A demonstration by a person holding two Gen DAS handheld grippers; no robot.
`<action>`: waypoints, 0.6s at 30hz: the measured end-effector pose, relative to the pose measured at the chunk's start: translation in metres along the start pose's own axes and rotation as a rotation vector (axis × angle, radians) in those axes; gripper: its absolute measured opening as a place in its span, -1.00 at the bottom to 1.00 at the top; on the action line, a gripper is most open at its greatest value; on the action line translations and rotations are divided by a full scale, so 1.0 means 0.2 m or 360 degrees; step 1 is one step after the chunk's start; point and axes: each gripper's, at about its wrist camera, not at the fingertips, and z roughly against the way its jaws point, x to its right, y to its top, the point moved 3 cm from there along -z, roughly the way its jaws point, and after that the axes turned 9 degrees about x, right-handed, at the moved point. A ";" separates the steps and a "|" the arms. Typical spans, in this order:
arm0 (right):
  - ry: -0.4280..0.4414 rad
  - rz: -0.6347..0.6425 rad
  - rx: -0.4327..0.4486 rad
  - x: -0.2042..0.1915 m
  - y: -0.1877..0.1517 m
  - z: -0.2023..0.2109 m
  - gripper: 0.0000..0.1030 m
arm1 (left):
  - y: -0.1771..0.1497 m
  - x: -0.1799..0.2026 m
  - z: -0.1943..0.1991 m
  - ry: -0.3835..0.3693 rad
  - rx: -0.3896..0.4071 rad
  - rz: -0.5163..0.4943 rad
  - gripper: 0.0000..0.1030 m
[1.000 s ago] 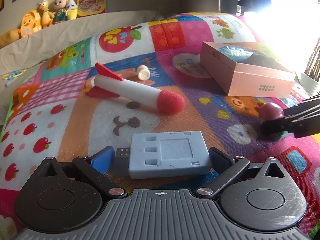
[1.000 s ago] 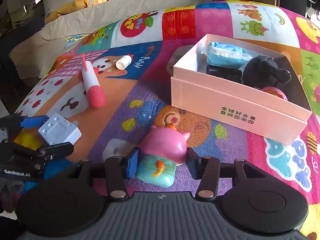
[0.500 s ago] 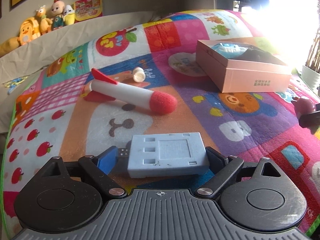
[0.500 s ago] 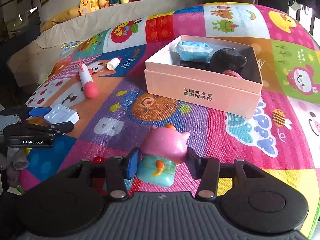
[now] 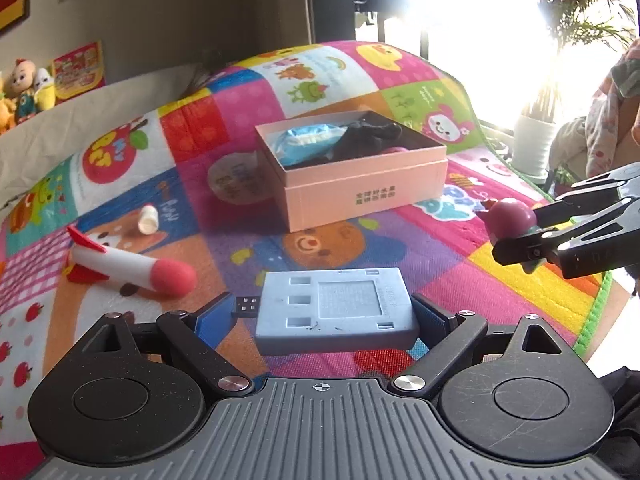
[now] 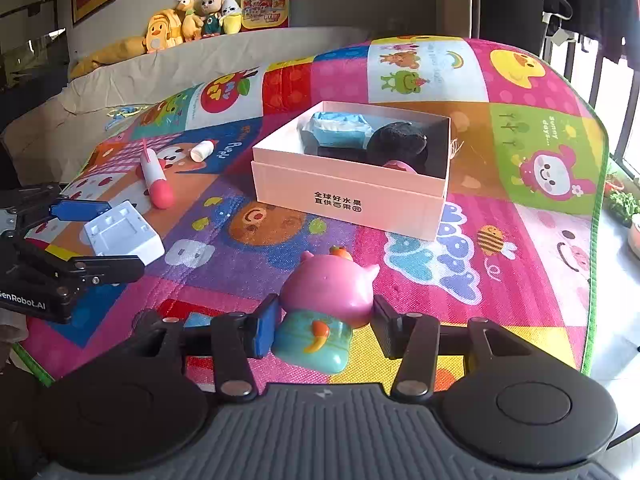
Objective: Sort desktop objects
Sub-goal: 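Drop the pink pig toy into the box with the right gripper while the left sets the charger block down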
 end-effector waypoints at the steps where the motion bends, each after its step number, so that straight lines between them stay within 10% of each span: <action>1: -0.0008 0.0000 -0.0005 0.00 -0.01 0.00 -0.05 | -0.02 0.01 -0.03 0.0006 -0.0023 -0.0006 0.85; 12: -0.0121 0.0071 -0.0064 0.00 -0.12 -0.09 -0.02 | -0.13 0.01 -0.11 0.0009 -0.0148 0.0030 0.85; 18: -0.0129 0.0075 -0.0025 0.00 -0.11 -0.07 0.34 | -0.11 -0.03 -0.09 -0.0026 -0.0133 0.0119 0.86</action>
